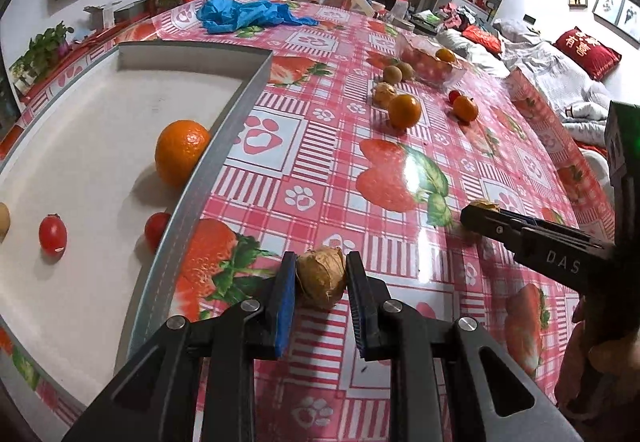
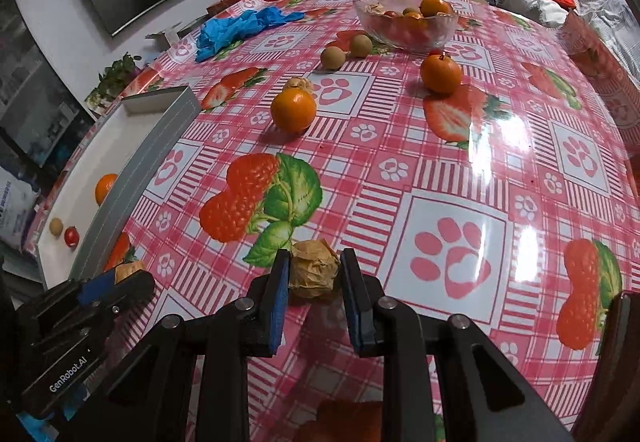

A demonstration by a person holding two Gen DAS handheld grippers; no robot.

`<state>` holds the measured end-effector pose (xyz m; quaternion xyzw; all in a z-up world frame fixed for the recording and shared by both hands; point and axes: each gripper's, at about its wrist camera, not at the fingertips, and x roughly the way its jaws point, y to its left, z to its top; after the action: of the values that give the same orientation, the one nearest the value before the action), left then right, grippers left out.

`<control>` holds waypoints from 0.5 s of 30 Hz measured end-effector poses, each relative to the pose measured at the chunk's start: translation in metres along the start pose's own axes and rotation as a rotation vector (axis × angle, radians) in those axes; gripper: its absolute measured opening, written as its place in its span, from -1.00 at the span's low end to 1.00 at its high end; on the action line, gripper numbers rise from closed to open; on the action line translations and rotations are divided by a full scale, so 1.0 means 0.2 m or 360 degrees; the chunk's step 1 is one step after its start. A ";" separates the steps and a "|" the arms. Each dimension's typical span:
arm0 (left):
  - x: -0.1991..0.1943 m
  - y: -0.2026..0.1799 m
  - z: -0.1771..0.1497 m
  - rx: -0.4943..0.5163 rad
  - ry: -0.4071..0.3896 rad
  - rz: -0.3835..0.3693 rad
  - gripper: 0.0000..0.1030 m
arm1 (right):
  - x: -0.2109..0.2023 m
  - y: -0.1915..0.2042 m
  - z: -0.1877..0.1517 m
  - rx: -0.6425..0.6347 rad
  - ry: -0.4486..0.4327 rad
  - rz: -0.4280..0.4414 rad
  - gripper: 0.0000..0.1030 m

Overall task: Organize fruits
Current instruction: 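Carry both walnuts over the white tray and open both tools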

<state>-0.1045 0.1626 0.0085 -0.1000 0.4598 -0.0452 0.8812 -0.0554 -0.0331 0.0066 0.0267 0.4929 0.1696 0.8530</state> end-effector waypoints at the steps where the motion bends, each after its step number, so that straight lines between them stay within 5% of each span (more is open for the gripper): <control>1: -0.01 0.00 0.00 0.0008 0.0000 0.0003 -0.50 | 0.00 0.00 0.00 0.0000 0.0006 0.0006 -0.47; 15: -0.22 0.16 0.20 -0.0042 -0.0147 0.0091 -0.50 | -0.05 0.15 0.14 -0.0060 0.0001 0.0110 -0.47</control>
<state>-0.0965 0.2068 0.0586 -0.1005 0.4218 -0.0093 0.9011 -0.0442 -0.0046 0.0356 0.0278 0.4887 0.2083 0.8468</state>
